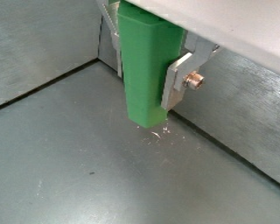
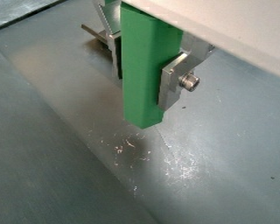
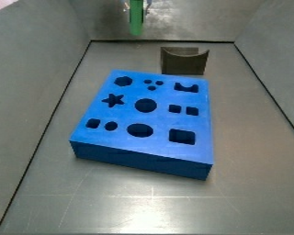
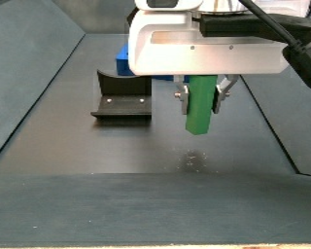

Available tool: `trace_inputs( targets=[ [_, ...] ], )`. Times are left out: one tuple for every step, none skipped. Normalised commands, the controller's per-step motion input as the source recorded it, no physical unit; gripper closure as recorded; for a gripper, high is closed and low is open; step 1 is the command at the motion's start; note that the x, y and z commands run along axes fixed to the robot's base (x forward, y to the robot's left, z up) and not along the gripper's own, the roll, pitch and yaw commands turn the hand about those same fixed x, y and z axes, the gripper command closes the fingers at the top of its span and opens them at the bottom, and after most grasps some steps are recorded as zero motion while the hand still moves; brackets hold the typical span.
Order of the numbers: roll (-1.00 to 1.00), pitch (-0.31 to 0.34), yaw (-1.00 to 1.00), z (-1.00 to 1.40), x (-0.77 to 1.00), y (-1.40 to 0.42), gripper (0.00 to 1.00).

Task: Pick up the hexagon object. Move up. Move to above the board. Insert the hexagon object.
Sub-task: Move to above the board.

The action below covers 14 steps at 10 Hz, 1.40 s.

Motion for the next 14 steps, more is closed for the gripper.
trace_inputs(
  targets=[
    [-0.15,0.097,-0.03,1.00,-0.02,0.02,1.00],
    [-0.15,0.097,-0.03,1.00,-0.02,0.02,1.00],
    [-0.15,0.097,-0.03,1.00,-0.02,0.02,1.00],
    [-0.15,0.097,-0.03,1.00,-0.02,0.01,1.00],
    [-0.15,0.097,-0.03,1.00,-0.02,0.01,1.00],
    [-0.15,0.098,-0.03,1.00,-0.02,0.01,1.00],
    [-0.15,0.098,-0.03,1.00,-0.02,0.01,1.00],
    [-0.15,0.098,-0.03,1.00,-0.02,0.01,1.00],
    [-0.15,0.098,-0.03,1.00,-0.02,0.01,1.00],
    [-0.15,0.098,-0.03,1.00,-0.02,0.01,1.00],
    [-0.15,0.098,-0.03,1.00,-0.02,0.01,1.00],
    [-0.15,0.098,-0.03,1.00,-0.02,0.01,1.00],
    [-0.15,0.098,-0.03,1.00,-0.02,0.01,1.00],
    [-0.15,0.098,-0.03,1.00,-0.02,0.01,1.00]
  ],
)
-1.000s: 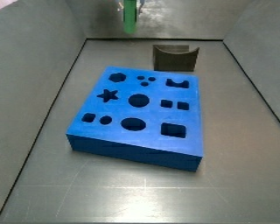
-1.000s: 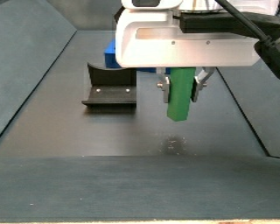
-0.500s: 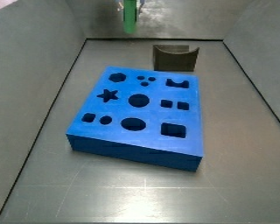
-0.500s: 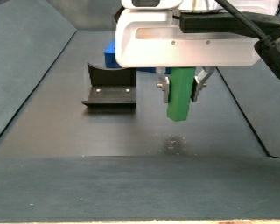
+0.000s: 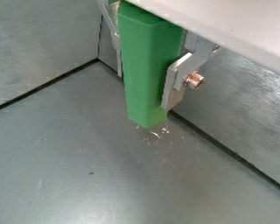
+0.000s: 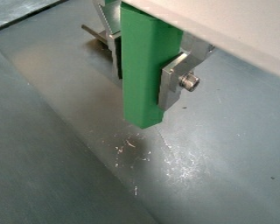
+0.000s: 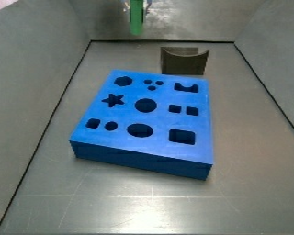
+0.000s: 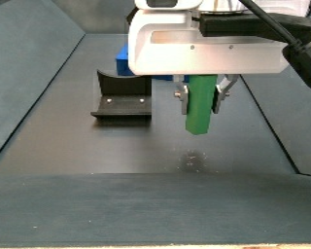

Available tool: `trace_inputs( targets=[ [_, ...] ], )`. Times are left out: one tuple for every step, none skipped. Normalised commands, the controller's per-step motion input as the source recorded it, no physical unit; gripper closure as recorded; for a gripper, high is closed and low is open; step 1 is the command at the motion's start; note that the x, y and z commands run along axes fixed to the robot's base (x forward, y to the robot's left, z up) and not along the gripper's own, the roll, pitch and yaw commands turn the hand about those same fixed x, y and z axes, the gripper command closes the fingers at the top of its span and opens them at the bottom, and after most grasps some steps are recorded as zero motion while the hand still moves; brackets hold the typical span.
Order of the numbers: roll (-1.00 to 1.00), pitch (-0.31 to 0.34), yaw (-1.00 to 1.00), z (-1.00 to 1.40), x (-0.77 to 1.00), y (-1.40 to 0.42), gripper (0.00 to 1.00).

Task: Pick up the hexagon object. Move up. Move to above the board. Insert the hexagon object.
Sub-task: Move to above the board.

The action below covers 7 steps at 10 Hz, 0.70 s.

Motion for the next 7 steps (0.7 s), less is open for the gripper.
trace_inputs(
  targets=[
    [-0.15,0.098,-0.03,1.00,-0.02,0.01,1.00],
    [-0.15,0.098,-0.03,1.00,-0.02,0.01,1.00],
    [-0.15,0.098,-0.03,1.00,-0.02,0.01,1.00],
    [-0.20,0.115,-0.19,0.56,0.08,-1.00,1.00],
    [-0.20,0.158,-0.17,0.52,0.05,-1.00,1.00],
    [-0.15,-0.032,-0.10,0.49,0.05,-1.00,1.00],
    [-0.15,-0.039,-0.05,0.49,0.06,-1.00,1.00]
  ],
)
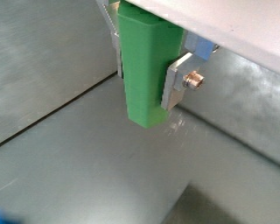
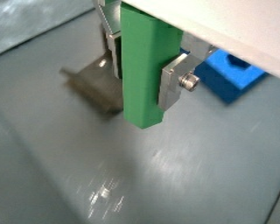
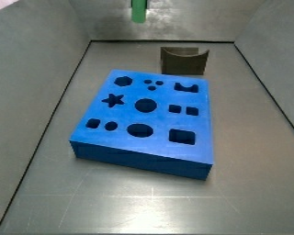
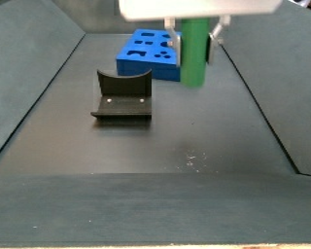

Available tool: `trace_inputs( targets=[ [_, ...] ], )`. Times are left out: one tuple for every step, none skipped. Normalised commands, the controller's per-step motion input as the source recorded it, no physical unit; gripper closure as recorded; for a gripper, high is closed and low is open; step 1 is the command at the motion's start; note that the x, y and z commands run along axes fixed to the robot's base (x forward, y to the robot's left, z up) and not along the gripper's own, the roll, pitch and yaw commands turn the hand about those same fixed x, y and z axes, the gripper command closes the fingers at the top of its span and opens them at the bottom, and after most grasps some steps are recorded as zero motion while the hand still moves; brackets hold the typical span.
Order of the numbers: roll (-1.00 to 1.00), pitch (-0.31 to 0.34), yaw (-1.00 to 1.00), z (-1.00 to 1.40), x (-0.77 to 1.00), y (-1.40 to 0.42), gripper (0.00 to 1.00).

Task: Pick up the hexagon object. Move up. Move to above the board. Insert the hexagon object.
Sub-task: Move to above the board.

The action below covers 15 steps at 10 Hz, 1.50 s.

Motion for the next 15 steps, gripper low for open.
trace_inputs(
  targets=[
    [-0.09,0.001,-0.02,0.50,0.05,-1.00,1.00],
    [-0.03,-0.005,-0.02,0.52,0.04,-1.00,1.00],
    [-0.03,-0.007,0.00,0.52,0.03,-1.00,1.00],
    [-0.03,-0.002,0.00,0.53,0.03,-1.00,1.00],
    [-0.02,0.005,0.00,0.55,0.02,-1.00,1.00],
    [-0.02,-0.001,0.00,0.56,0.02,-1.00,1.00],
    [-0.01,-0.004,0.00,0.58,0.00,-1.00,1.00],
    [-0.01,-0.003,0.00,0.59,-0.01,-1.00,1.00],
    [-0.02,-0.007,0.00,0.61,-0.03,-1.00,1.00],
    [-0.02,-0.003,0.01,0.62,-0.04,-1.00,1.00],
    [-0.01,-0.004,0.01,0.64,-0.05,-1.00,1.00],
    [-0.01,0.001,0.01,0.67,-0.06,-1.00,1.00],
    [0.00,0.008,0.01,0.68,-0.07,-0.99,1.00],
    [0.00,0.010,0.00,0.55,-0.05,-0.78,1.00],
    [0.00,0.033,0.01,0.23,-0.01,-0.31,1.00]
  ],
)
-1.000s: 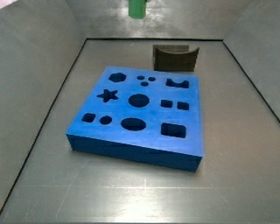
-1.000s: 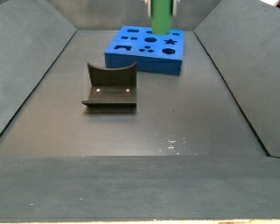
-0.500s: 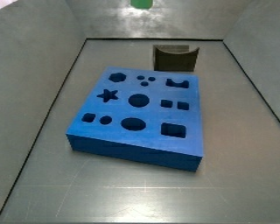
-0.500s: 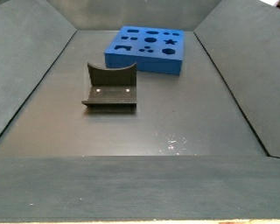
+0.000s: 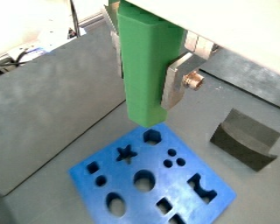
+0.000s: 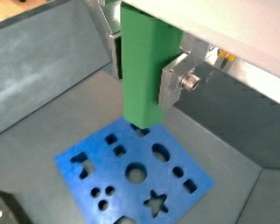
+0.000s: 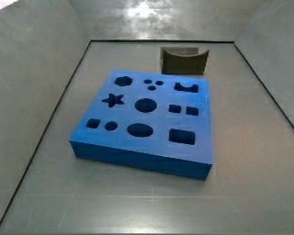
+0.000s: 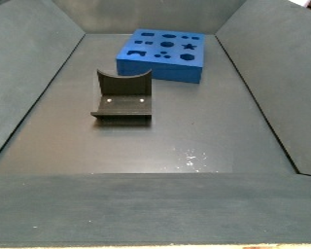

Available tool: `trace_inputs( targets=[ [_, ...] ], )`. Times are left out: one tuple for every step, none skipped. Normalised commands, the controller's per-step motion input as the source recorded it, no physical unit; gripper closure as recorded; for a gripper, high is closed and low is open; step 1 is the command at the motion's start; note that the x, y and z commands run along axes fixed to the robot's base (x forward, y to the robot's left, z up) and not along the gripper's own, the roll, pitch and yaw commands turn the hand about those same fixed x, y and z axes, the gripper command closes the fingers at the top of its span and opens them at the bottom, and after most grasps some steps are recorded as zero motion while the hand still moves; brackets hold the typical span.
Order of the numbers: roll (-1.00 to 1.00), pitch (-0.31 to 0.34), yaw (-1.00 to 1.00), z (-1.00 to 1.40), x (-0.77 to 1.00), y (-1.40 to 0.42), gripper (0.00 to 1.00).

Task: Pick up the hexagon object. Move up. Move to above the board. Insert the hexagon object.
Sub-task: Move to above the board, then insert the hexagon object.

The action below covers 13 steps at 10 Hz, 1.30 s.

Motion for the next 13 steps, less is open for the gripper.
trace_inputs(
  targets=[
    [0.00,0.039,0.00,0.13,0.01,-0.17,1.00],
    [-0.05,0.000,0.00,-0.02,0.00,0.00,1.00],
    [-0.07,0.000,0.00,0.00,0.00,0.00,1.00],
    [0.00,0.000,0.00,-0.03,0.00,0.00,1.00],
    [-0.04,0.034,-0.03,0.00,0.12,0.08,1.00],
    [-0.43,-0.103,0.00,0.00,0.18,0.91,1.00],
    [-0.34,-0.031,0.00,0.00,0.21,0.93,1.00],
    [-0.27,-0.009,0.00,0.00,0.17,0.79,1.00],
    [-0.23,-0.051,0.05,0.00,0.19,0.44,1.00],
    [0.00,0.000,0.00,0.00,0.02,0.00,1.00],
    [0.07,0.000,-0.03,-0.10,0.00,0.00,1.00],
    [0.05,0.000,-0.06,-0.04,0.00,0.00,1.00],
    [0.04,0.000,-0.04,-0.04,0.00,0.00,1.00]
  ],
)
